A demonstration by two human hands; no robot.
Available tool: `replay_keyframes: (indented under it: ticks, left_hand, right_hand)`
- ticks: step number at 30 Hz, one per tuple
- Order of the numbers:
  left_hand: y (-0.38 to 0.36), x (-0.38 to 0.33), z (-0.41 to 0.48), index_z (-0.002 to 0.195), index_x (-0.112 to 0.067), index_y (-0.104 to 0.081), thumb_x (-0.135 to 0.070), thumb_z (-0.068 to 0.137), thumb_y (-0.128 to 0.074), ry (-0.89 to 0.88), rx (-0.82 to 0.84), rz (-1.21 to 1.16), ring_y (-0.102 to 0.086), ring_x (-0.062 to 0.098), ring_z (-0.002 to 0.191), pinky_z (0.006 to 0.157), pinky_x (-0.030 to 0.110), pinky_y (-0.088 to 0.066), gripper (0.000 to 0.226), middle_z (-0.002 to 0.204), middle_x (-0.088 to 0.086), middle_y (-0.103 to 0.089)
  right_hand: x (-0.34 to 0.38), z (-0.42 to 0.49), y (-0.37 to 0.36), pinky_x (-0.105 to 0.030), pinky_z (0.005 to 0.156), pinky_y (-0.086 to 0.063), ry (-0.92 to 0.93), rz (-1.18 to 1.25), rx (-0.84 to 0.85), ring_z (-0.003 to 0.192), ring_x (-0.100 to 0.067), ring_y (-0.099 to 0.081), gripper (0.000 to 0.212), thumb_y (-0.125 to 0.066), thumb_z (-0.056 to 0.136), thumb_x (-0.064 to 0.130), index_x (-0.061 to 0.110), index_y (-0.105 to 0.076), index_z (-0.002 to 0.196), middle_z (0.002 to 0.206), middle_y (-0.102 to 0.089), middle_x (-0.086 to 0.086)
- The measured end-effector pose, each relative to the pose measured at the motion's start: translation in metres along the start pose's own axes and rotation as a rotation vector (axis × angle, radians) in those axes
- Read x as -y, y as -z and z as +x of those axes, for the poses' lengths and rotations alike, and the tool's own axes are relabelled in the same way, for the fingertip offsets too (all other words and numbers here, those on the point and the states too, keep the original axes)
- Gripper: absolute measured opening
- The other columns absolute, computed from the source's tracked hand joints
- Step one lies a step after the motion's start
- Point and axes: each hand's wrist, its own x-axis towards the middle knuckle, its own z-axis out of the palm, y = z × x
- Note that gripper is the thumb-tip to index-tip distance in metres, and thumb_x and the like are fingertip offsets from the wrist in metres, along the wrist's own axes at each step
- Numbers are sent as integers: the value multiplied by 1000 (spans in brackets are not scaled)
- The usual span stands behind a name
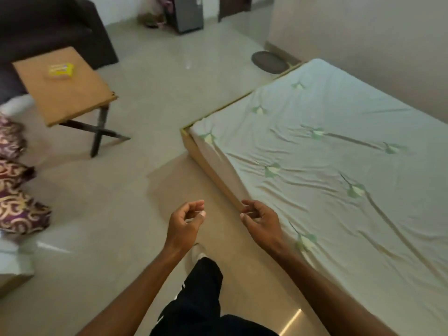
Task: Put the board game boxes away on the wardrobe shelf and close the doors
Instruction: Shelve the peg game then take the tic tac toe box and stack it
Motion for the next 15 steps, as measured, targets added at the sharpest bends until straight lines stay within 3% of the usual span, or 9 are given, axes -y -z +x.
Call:
replay_keyframes:
  ticks: [6, 15]
  left_hand:
    - [78, -26, 141, 105, -22, -69, -7, 87, -66, -9, -144, -56, -65, 6, 87, 75, 15, -53, 23, 99, -3, -72]
    - [182, -60, 310, 105, -18, -70, -6, 85, -67, 6, -332, -103, -66, 7, 85, 78, 20, -53, 23, 99, -3, -73]
  right_hand:
    - [83, 152, -75, -5, 67, -46, 83, -18, 117, 84, -5, -64, 34, -65, 85, 12, 18, -64, 118, 96, -68, 4]
    - [185, 332, -176, -6, 70, -47, 163, -52, 275, 82, -5, -64, 33, -64, 85, 13, 19, -65, 117, 94, -69, 4]
